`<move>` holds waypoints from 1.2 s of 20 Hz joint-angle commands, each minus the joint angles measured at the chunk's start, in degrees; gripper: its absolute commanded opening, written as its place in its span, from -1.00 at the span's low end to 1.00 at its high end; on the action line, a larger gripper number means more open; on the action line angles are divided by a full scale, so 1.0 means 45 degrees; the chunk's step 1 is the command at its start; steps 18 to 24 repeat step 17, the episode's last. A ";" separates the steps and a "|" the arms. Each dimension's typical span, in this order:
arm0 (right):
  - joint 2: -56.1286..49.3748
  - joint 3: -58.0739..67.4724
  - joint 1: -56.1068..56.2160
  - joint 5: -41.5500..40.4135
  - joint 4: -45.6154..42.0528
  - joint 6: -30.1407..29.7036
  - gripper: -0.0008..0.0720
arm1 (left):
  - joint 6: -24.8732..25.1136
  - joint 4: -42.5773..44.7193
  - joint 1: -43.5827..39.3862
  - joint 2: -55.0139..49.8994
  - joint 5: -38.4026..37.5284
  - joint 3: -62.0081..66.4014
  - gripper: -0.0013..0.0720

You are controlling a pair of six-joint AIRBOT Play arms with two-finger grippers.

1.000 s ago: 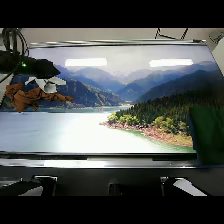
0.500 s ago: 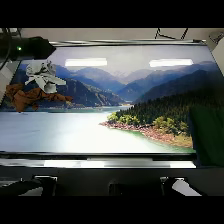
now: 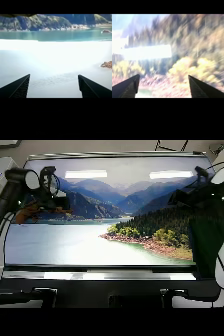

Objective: Fold the clothes and pants, and hang the long-sleeved shirts on hangers.

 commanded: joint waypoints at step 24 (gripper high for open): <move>-0.0403 -0.0010 0.0724 0.0544 -0.0316 0.0544 0.87 | -0.0588 0.0714 -0.0350 0.0583 0.1627 -0.2215 0.97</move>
